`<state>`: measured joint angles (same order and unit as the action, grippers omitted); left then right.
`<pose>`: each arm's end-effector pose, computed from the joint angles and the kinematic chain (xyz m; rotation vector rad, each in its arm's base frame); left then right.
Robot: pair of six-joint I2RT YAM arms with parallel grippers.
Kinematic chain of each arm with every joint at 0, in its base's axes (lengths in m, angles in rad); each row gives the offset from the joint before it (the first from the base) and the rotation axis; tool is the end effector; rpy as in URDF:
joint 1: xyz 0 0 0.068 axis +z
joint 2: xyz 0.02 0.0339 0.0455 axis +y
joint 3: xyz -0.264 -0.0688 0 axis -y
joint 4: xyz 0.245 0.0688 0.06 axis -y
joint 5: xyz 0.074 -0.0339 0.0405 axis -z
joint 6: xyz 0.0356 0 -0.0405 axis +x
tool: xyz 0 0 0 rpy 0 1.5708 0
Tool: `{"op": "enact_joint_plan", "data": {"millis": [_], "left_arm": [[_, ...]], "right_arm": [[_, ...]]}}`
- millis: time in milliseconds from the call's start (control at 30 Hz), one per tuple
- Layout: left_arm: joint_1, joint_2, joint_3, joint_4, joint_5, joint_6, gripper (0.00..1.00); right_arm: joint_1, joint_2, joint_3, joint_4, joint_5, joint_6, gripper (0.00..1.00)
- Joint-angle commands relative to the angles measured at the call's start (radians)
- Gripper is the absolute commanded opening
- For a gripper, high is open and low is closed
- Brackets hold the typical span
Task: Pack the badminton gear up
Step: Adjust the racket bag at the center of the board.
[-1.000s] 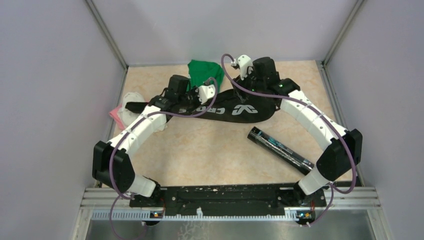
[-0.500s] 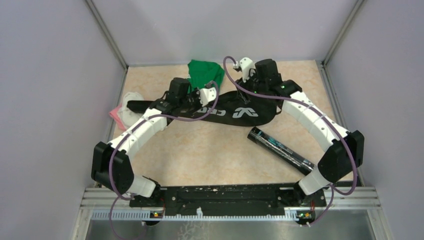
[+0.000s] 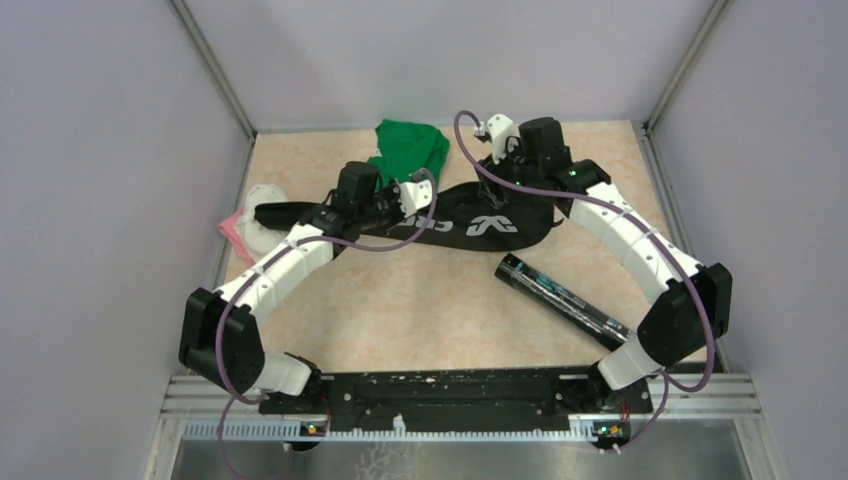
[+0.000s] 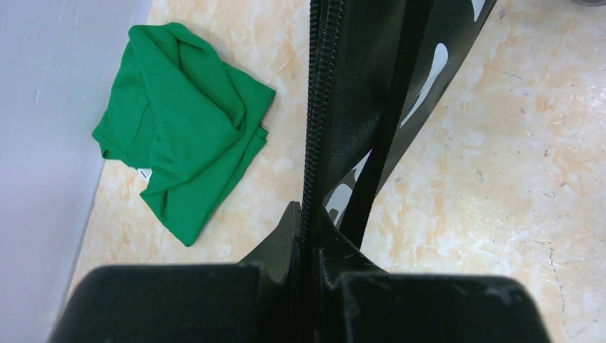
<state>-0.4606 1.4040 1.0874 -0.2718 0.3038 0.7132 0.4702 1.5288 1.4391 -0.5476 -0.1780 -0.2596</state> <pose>0.2797 -0.1507 0.2946 1.3230 1.6747 -0.1797 0.3055 0.1624 0.3502 -0.8822 2.0308 0.3134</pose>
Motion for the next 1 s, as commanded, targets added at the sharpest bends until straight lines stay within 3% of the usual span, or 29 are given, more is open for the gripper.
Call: {"op": "enact_joint_plan", "data": {"millis": [0, 533, 833, 967], "left_arm": [[0.031, -0.094, -0.029, 0.070, -0.045, 0.014, 0.00], [0.031, -0.098, -0.094, 0.134, -0.123, 0.048, 0.00], [0.027, -0.105, -0.102, 0.120, -0.023, 0.042, 0.00], [0.027, -0.094, -0.097, 0.109, -0.054, 0.076, 0.00]], "right_arm": [[-0.076, -0.030, -0.005, -0.045, 0.172, -0.038, 0.55], [-0.132, -0.016, 0.024, -0.073, 0.187, -0.058, 0.53], [-0.133, 0.002, 0.008, -0.069, 0.093, -0.064, 0.47], [-0.155, 0.000, 0.002, -0.066, 0.034, -0.121, 0.44]]}}
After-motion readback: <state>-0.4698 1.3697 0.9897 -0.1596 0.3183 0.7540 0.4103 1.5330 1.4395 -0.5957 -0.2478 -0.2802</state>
